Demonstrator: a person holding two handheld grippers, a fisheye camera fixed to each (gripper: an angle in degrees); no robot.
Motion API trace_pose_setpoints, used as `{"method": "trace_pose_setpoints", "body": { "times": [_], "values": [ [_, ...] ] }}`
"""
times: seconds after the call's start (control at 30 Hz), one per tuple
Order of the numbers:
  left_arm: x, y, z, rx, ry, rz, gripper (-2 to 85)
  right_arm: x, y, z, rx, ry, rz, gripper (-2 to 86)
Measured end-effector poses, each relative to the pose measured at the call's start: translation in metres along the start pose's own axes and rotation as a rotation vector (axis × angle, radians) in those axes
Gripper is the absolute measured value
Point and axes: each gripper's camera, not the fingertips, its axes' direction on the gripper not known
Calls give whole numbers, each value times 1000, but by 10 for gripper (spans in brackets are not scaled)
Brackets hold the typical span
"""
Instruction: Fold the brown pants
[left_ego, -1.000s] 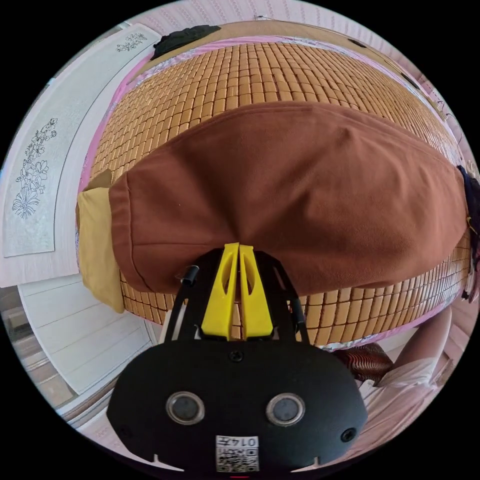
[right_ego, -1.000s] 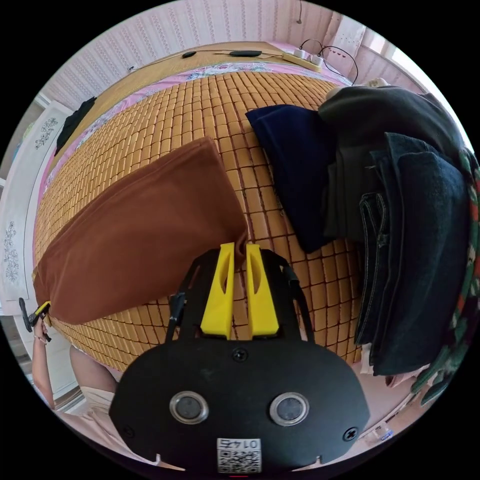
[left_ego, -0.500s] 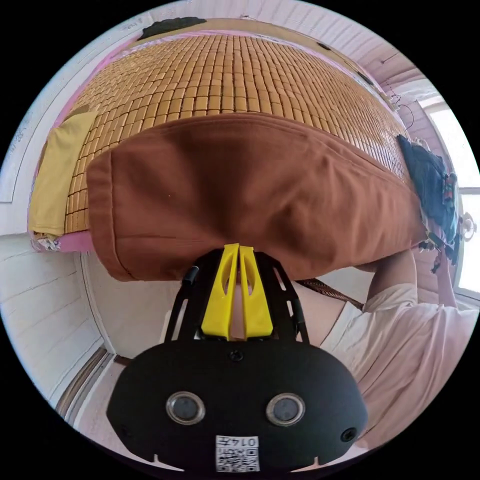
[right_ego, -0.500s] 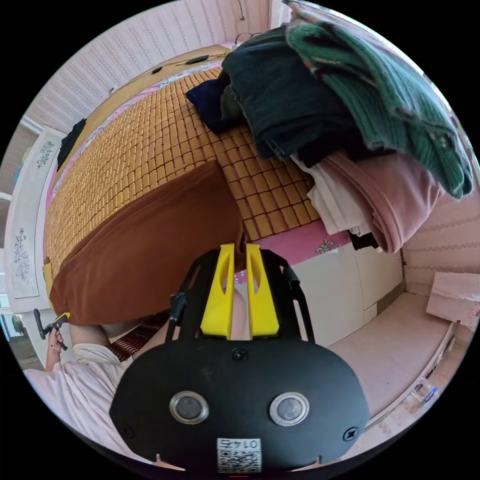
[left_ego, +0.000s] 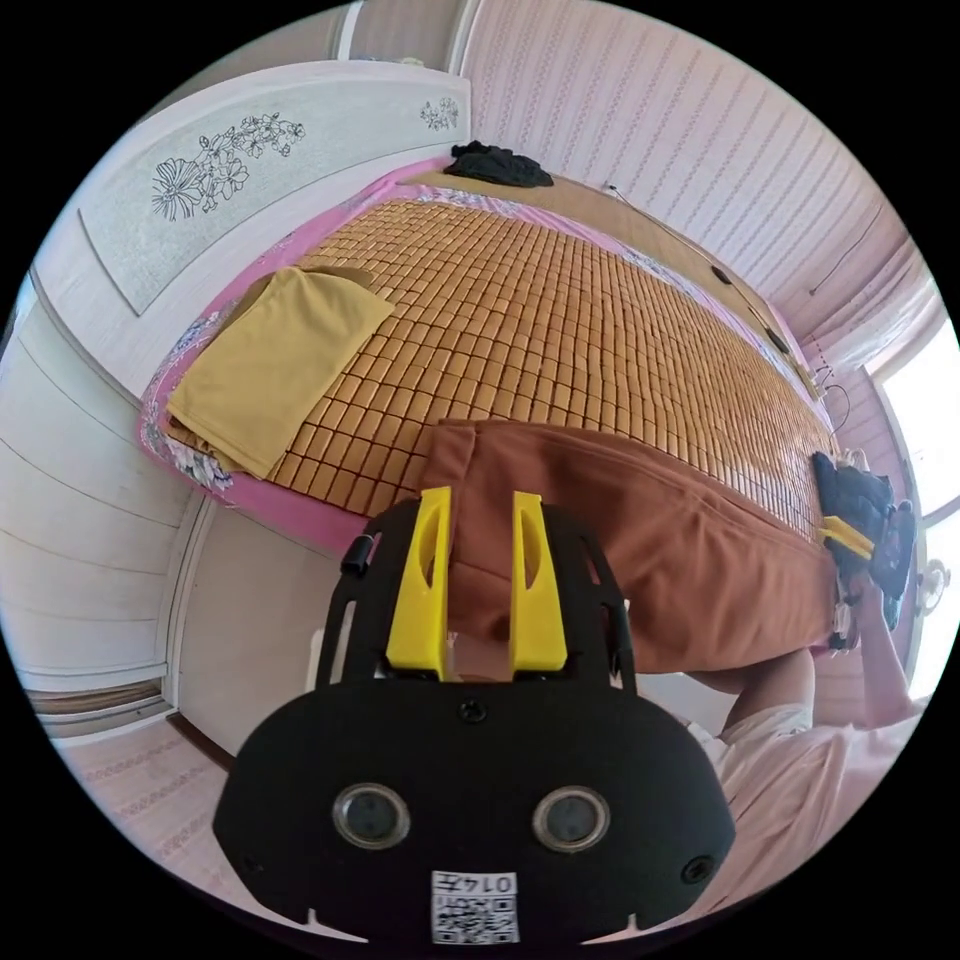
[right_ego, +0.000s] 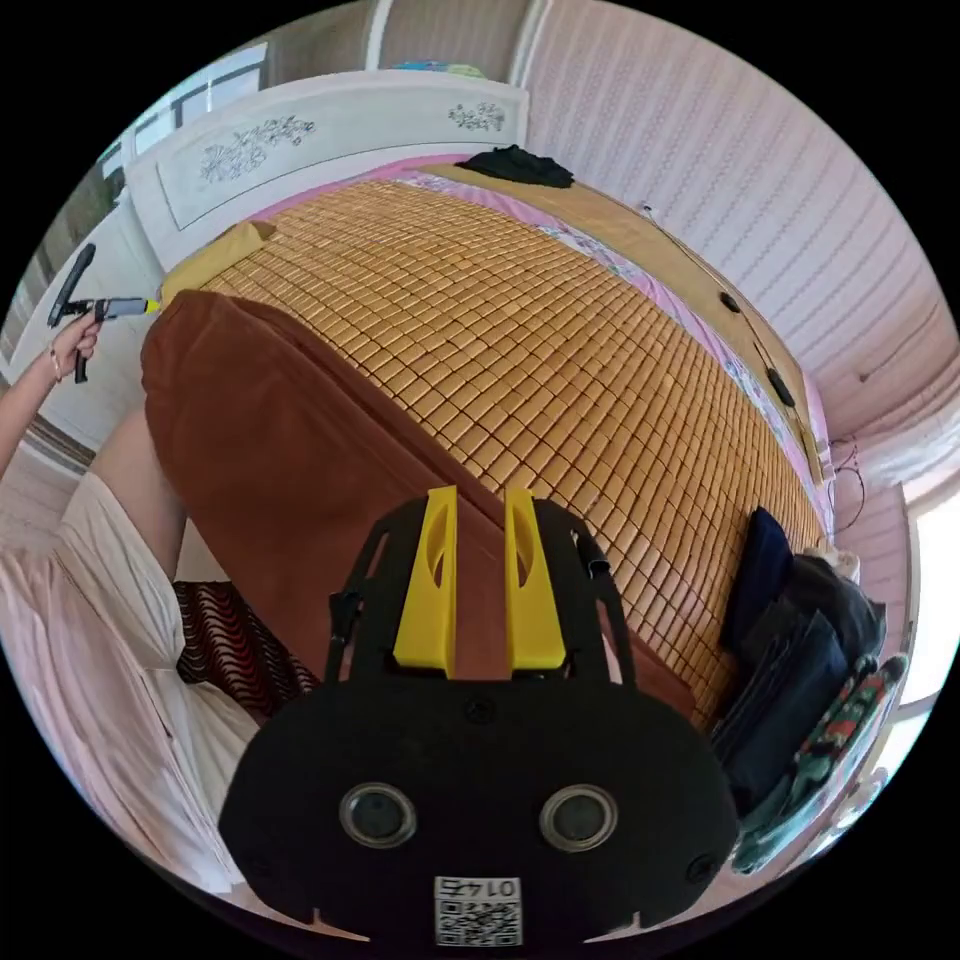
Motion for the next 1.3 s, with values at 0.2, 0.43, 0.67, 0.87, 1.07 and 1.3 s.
{"method": "trace_pose_setpoints", "body": {
  "times": [0.2, 0.43, 0.67, 0.87, 1.07, 1.3],
  "values": [
    [-37, -17, 26, -51, 21, -112, 101, -44, -76, 59, -219, -114, -201, 78],
    [-40, -13, 69, -207, -18, -68, 78, -54, -93, 88, -339, -108, -162, 47],
    [-54, 11, 43, -18, 57, -108, -3, -49, -81, 49, -248, -115, -167, -7],
    [-37, 14, 12, 95, 55, 23, -9, -20, -73, -2, -178, -182, -189, -8],
    [-17, -16, 50, 65, -90, -34, -3, 1, -85, 49, -306, -232, -35, 12],
    [-19, 7, 98, 13, -134, -180, -7, 10, 22, 33, -226, -155, 205, 47]
  ]
}}
